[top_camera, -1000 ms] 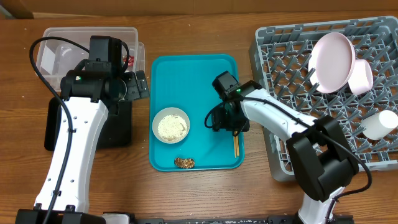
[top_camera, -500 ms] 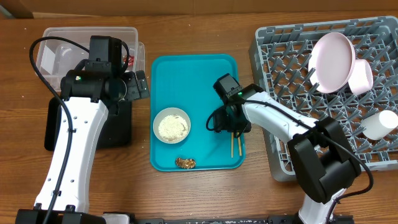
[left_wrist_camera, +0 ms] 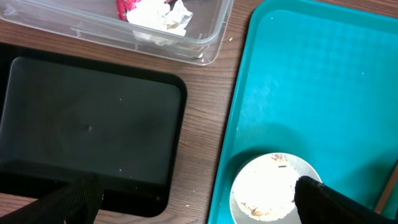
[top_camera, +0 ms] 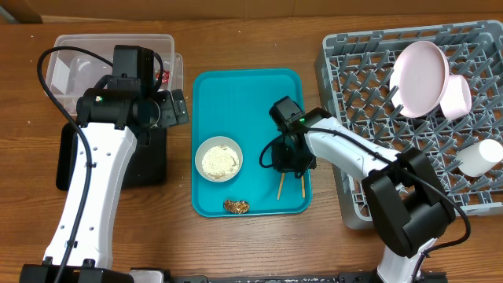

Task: Sort waste into correct bins and load items into the dishwasher
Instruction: 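Close right gripper on the wooden chopsticks and lift them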

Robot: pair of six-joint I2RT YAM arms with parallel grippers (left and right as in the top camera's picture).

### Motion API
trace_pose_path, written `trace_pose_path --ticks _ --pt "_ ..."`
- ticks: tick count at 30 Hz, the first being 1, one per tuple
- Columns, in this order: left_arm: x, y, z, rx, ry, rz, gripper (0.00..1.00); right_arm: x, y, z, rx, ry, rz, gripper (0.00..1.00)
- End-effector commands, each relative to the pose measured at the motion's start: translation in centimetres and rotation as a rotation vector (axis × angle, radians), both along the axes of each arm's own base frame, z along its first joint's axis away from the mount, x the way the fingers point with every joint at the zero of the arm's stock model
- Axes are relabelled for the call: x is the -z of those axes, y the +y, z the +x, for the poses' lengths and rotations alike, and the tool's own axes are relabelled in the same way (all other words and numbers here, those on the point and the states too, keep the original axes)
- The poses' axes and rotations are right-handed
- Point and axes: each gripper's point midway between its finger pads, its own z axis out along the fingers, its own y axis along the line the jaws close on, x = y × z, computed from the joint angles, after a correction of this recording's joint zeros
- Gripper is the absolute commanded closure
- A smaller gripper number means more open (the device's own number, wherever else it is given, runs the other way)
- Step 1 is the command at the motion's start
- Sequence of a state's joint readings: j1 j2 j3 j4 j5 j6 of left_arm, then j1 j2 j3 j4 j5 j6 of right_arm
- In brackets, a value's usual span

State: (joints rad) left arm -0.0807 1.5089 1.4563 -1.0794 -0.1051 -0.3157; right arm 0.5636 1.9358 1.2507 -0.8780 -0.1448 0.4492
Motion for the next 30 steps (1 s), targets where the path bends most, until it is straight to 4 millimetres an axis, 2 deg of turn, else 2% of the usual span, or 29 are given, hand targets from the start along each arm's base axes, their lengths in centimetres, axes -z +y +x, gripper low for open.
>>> trace_pose_path --ticks 1,2,6,11,13,16,18,21,22,24,25,26,30 --pt "-1.0 0.0 0.1 -0.012 -0.027 -0.013 0.0 0.3 0.0 -0.7 0.034 0.032 -0.003 0.87" --pt "-1.0 0.0 0.1 -0.013 -0.027 -0.013 0.0 0.3 -0.1 -0.9 0.051 0.045 -0.009 0.92" --pt "-1.0 0.0 0.1 -0.013 -0.027 -0.013 0.0 0.4 -0.3 -1.2 0.07 0.06 -0.018 0.96" --pt "-1.0 0.0 0.2 -0.013 -0.027 -0.013 0.0 0.0 -0.2 -0.8 0.073 0.048 -0.013 0.96" --pt "-1.0 0.0 0.2 -0.012 -0.027 -0.013 0.0 -1.0 -0.6 0.1 0.078 0.028 -0.015 0.96" --pt "-1.0 0.0 0.2 -0.013 -0.027 -0.013 0.0 -5.1 -0.8 2.5 0.009 -0.077 0.019 0.96" --pt "-1.0 0.0 0.2 -0.012 -0.027 -0.013 0.0 -6.3 -1.1 3.0 -0.004 -0.097 0.027 0.96" --pt "-1.0 0.0 0.1 -0.012 -0.027 -0.013 0.0 -6.5 -1.8 2.8 0.013 -0.069 0.022 0.96" --pt "-1.0 0.0 0.1 -0.013 -0.027 -0.013 0.0 -6.2 -1.9 2.6 0.013 -0.06 0.016 0.92" --pt "-1.0 0.0 0.2 -0.013 -0.027 -0.013 0.0 -5.7 -1.8 2.4 0.009 -0.058 0.012 0.63" --pt "-1.0 0.0 0.1 -0.013 -0.027 -0.014 0.0 -5.4 -1.7 2.3 0.005 -0.06 0.014 0.58" --pt "-1.0 0.0 0.1 -0.012 -0.026 -0.013 0.0 -5.0 -1.6 2.2 0.001 -0.064 0.015 0.55" --pt "-1.0 0.0 0.1 -0.013 -0.025 -0.013 0.0 -3.1 -2.0 2.1 0.006 -0.084 -0.002 0.54"
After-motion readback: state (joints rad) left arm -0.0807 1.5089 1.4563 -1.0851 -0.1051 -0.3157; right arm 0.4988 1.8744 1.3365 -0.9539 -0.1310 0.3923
